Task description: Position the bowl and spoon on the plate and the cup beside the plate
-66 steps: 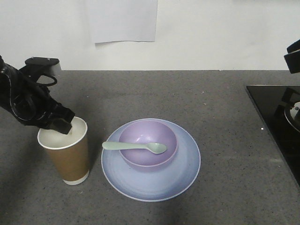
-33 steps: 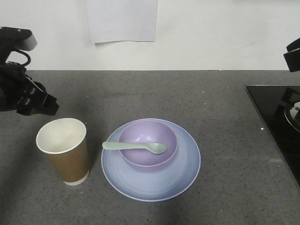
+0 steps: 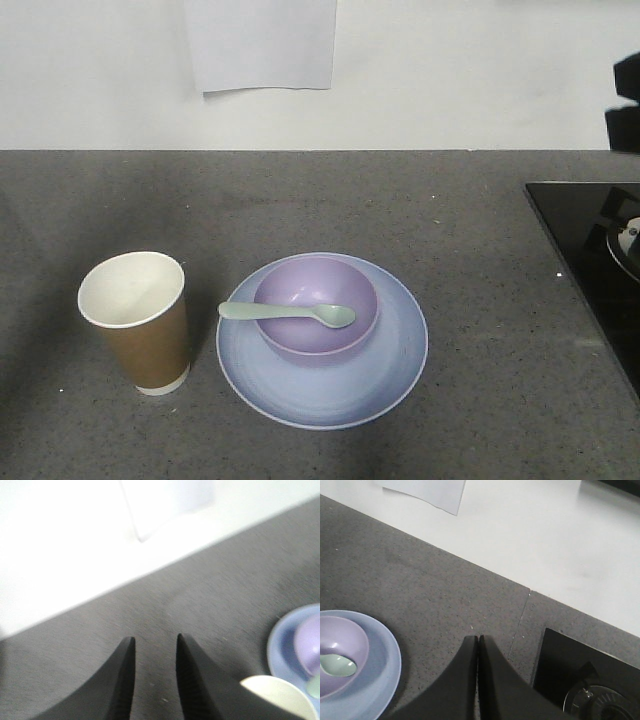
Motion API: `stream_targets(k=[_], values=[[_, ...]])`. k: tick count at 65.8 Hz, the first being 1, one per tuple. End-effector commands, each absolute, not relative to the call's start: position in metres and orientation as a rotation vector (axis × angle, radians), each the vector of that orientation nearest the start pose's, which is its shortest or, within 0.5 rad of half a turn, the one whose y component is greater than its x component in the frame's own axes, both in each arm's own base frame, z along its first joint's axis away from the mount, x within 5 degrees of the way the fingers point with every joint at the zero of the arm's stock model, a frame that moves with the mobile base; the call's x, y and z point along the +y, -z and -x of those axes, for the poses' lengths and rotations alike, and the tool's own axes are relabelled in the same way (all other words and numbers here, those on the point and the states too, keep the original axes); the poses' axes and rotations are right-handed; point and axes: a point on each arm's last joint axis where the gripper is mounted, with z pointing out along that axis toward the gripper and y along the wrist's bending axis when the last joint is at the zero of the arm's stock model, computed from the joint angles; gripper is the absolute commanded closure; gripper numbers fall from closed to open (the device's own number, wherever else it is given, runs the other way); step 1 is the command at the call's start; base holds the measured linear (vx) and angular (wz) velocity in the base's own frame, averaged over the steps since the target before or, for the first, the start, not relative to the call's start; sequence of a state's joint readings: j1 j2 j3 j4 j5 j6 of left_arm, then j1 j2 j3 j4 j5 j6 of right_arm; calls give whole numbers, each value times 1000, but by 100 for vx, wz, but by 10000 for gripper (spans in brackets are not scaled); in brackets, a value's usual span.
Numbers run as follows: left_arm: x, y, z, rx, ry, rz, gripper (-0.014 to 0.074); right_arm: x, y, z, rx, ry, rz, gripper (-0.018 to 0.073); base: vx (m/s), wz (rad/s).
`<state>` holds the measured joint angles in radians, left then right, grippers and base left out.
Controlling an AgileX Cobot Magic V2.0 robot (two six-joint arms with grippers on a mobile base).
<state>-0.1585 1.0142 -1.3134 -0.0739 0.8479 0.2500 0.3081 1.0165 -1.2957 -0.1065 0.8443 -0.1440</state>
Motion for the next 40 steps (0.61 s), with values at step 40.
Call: stream_targets(k=[40], values=[[-27,-344,-161,1747,-18,-317,604,16,-339,-135,1841,114,168,565,0,0]])
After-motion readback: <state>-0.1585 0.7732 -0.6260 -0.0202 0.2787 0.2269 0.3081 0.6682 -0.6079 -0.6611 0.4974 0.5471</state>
